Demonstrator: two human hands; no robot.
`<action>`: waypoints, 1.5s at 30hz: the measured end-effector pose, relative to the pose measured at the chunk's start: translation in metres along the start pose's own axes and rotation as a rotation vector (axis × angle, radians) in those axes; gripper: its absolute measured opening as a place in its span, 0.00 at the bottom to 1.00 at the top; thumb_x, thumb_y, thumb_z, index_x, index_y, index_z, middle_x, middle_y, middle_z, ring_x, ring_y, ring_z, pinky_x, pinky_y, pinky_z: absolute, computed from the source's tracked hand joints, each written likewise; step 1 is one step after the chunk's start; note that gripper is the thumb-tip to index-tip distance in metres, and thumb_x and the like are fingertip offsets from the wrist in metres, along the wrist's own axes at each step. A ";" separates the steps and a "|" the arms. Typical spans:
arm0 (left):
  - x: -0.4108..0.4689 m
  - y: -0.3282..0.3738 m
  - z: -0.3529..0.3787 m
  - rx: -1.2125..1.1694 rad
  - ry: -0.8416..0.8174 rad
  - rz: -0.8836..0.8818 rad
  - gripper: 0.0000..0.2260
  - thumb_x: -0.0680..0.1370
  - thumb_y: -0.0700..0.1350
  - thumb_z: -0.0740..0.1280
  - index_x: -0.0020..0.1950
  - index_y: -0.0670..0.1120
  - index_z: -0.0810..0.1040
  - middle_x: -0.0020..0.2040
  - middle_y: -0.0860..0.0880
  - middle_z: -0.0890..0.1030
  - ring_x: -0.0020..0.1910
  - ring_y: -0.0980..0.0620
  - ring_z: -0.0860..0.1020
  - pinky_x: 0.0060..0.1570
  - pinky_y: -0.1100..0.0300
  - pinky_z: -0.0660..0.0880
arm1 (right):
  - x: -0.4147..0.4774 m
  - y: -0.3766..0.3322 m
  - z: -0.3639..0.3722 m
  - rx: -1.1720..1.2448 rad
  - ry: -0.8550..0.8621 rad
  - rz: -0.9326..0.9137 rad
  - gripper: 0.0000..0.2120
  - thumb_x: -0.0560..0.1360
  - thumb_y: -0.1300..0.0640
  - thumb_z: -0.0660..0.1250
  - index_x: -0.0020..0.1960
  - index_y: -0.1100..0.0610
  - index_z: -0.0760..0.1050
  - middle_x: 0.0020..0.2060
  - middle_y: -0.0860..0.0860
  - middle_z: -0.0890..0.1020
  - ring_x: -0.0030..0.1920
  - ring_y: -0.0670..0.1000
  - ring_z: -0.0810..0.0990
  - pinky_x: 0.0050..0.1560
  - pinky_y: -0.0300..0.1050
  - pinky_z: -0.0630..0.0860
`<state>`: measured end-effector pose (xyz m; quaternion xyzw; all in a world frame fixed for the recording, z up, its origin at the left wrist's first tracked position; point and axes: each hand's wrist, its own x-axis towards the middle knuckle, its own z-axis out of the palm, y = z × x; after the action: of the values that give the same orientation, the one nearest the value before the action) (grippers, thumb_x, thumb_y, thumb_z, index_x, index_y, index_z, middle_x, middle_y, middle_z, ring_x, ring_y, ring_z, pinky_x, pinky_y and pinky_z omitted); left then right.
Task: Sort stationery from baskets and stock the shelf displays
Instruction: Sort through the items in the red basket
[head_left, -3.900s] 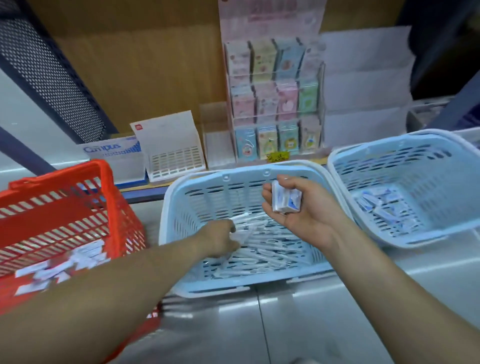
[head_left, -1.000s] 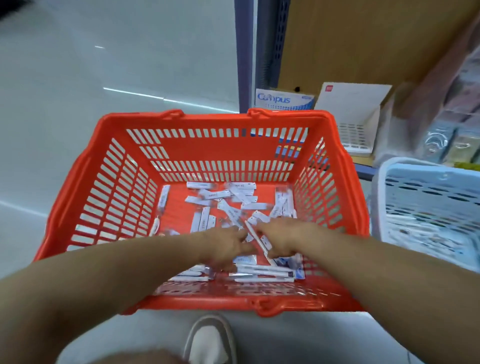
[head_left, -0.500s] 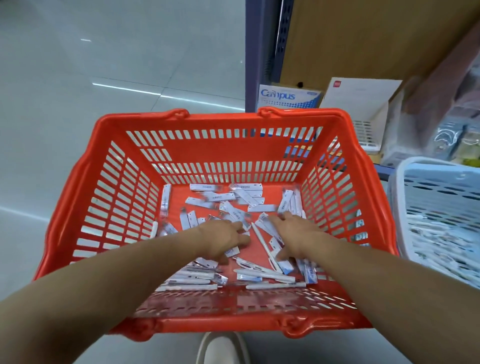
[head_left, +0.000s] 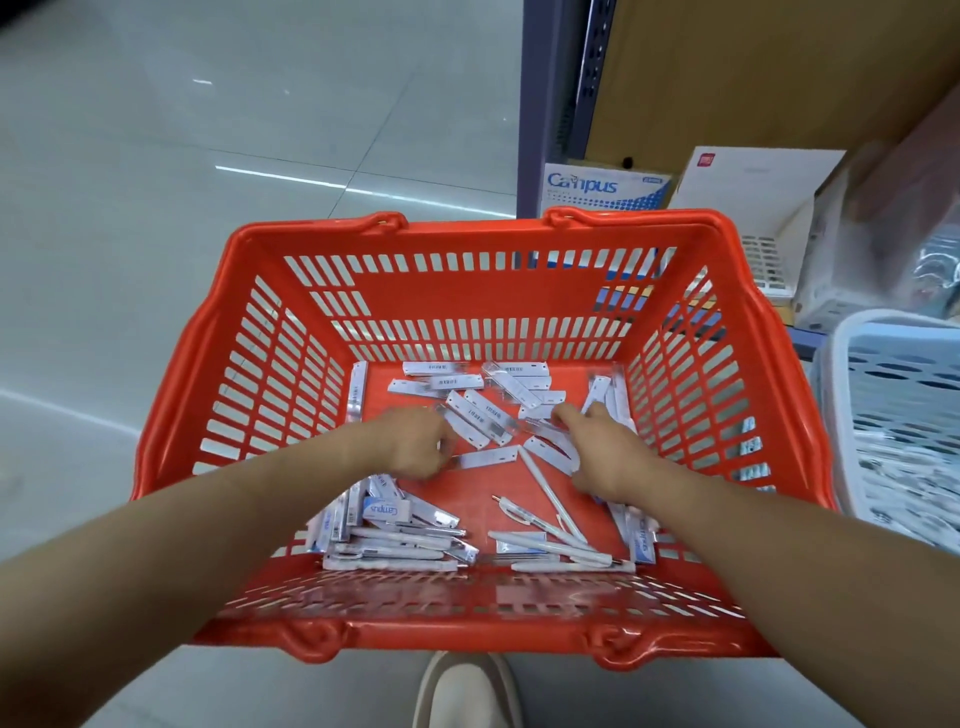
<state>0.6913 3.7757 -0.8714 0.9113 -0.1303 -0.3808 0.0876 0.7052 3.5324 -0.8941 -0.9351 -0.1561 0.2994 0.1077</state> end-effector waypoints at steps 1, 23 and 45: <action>-0.004 -0.003 0.004 0.063 -0.050 0.024 0.09 0.73 0.37 0.61 0.44 0.47 0.81 0.49 0.49 0.82 0.51 0.47 0.78 0.47 0.59 0.74 | 0.000 -0.001 -0.001 0.035 0.016 0.001 0.34 0.71 0.65 0.67 0.72 0.50 0.59 0.61 0.58 0.66 0.53 0.61 0.78 0.51 0.49 0.75; -0.011 -0.042 0.003 -0.331 0.097 -0.164 0.11 0.77 0.55 0.69 0.41 0.48 0.81 0.44 0.48 0.82 0.43 0.49 0.79 0.39 0.59 0.73 | 0.013 -0.024 -0.023 1.002 0.040 0.195 0.19 0.74 0.65 0.71 0.64 0.57 0.73 0.43 0.58 0.83 0.30 0.46 0.80 0.29 0.37 0.73; -0.031 -0.049 0.007 0.241 -0.118 -0.081 0.21 0.73 0.47 0.74 0.65 0.49 0.74 0.59 0.48 0.78 0.54 0.49 0.75 0.48 0.60 0.72 | 0.019 -0.057 -0.016 0.591 -0.029 -0.042 0.10 0.67 0.60 0.78 0.39 0.54 0.76 0.32 0.38 0.78 0.37 0.39 0.76 0.35 0.37 0.68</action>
<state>0.6736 3.8309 -0.8683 0.8958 -0.1431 -0.4183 -0.0458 0.7160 3.5905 -0.8744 -0.8554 -0.0830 0.3428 0.3794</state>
